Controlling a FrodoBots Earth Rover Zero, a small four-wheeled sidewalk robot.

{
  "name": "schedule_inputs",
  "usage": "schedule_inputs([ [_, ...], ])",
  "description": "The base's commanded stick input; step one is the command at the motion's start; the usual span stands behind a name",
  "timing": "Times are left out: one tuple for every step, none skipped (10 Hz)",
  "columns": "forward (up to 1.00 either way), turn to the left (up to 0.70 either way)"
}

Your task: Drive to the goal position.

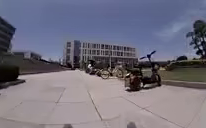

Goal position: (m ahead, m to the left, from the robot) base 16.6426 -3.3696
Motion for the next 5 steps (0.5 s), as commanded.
schedule_inputs([
  [0.45, 0.0],
  [0.45, 0.0],
  [0.45, 0.0],
  [0.45, 0.0],
  [0.45, 0.0],
])
